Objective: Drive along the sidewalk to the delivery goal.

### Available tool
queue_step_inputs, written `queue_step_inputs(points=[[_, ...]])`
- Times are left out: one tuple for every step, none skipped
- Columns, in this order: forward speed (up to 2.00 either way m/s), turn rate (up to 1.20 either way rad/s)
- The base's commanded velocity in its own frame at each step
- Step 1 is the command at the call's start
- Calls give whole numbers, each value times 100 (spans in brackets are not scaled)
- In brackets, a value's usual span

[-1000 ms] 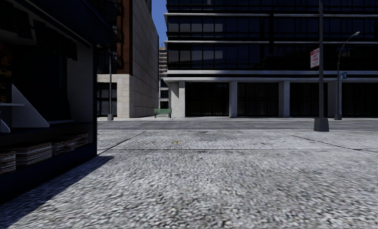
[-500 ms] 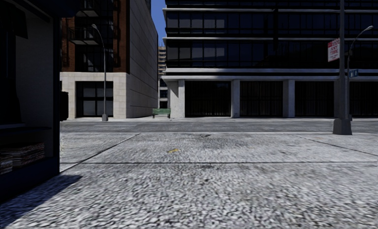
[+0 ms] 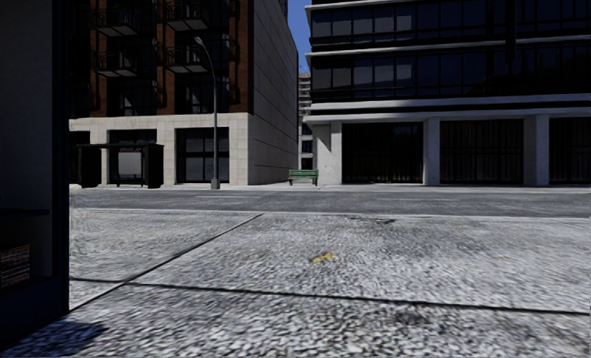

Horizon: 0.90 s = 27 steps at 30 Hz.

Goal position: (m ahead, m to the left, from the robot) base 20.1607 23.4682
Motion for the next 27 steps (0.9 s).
queue_step_inputs(points=[[196, 66], [196, 66], [196, 66], [196, 66], [196, 66], [196, 66], [196, 66], [196, 66], [196, 66], [196, 66], [196, 64], [196, 63], [196, 62], [196, 62], [196, 62], [196, 62], [196, 62], [196, 62], [196, 62], [196, 62], [196, 61], [196, 60], [196, 60], [196, 59], [196, 57], [196, 57], [196, 57]])
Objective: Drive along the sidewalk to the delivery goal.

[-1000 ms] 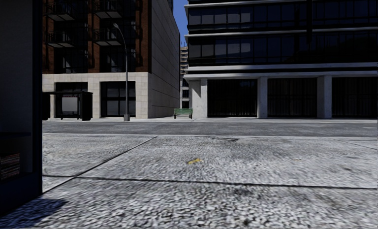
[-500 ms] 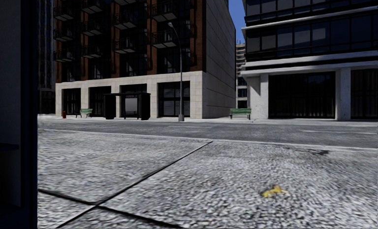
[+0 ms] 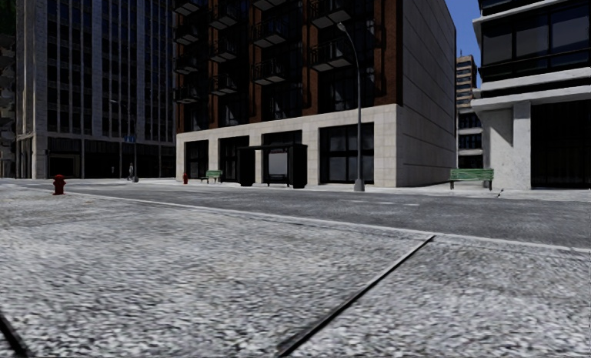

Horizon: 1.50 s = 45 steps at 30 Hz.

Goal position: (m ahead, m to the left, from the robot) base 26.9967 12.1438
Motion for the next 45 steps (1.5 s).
queue_step_inputs(points=[[196, 57], [196, 57], [196, 57], [196, 57], [196, 57], [196, 57], [196, 56], [196, 56], [196, 56], [196, 56], [196, 56], [196, 56], [196, 56], [196, 56], [196, 56], [196, 56], [196, 56], [196, 56], [196, 56], [196, 56], [196, 56], [196, 56], [196, 56], [196, 56], [196, 56], [196, 56], [196, 56], [196, 56], [196, 56], [196, 56], [196, 56], [196, 56], [196, 56], [196, 56], [196, 56], [196, 56], [196, 56], [196, 56], [196, 56], [196, 56], [196, 56], [196, 56], [196, 56], [196, 56], [196, 56]])
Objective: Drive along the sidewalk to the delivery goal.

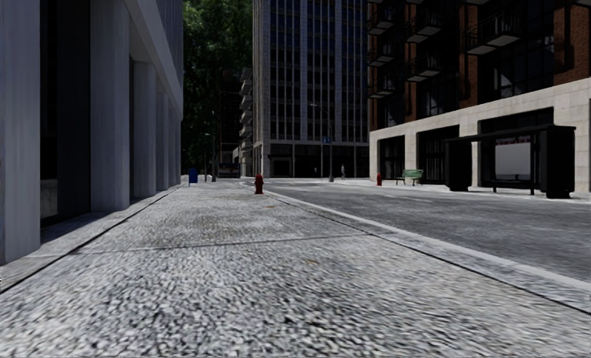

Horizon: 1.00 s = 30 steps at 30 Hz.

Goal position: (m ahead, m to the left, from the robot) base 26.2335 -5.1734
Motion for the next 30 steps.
queue_step_inputs(points=[[196, 56], [196, 56], [196, 56], [196, 56], [196, 56], [196, 56], [196, 56], [196, 56], [196, 56], [196, 56], [196, 56], [196, 56], [196, 56], [196, 56], [196, 56], [196, 52], [196, 0], [196, 0], [196, 0], [196, 0], [196, 0], [196, 0], [196, 0], [196, 0], [196, 0], [196, 0], [196, 0], [196, 0], [196, 0], [196, 0]])
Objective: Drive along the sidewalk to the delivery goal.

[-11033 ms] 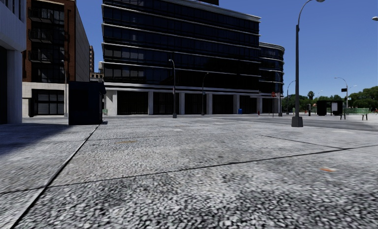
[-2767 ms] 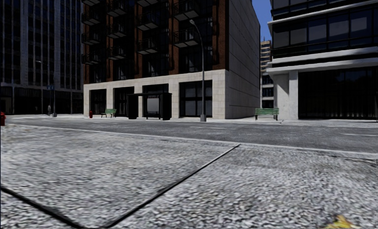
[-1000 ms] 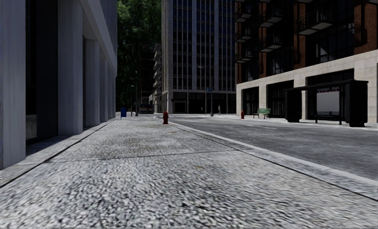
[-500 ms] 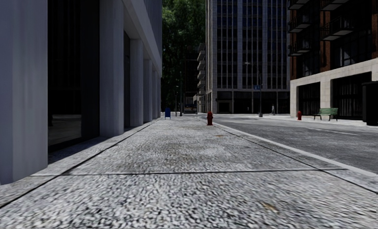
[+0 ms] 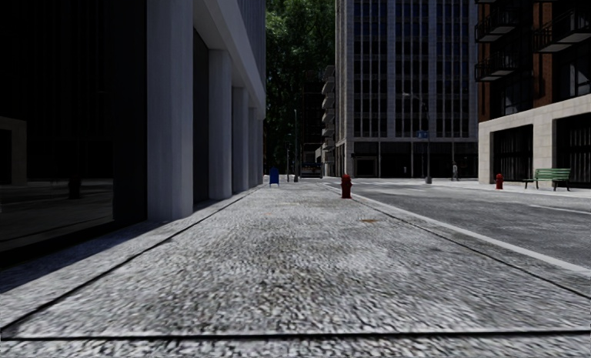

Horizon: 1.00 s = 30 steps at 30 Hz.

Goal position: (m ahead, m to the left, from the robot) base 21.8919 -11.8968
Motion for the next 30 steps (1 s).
queue_step_inputs(points=[[196, 0], [196, 0], [196, 0], [196, 0], [196, 0], [196, 0], [196, 0], [197, 0], [200, 0], [200, 0], [200, 0], [200, 0], [200, 0], [200, 0], [200, 0], [200, 0], [200, 0], [200, 0], [200, 0], [200, 0], [200, 0], [200, 0], [200, 0], [200, 0], [200, 0], [200, 0], [200, 0], [200, 0], [200, 0], [200, 0]])
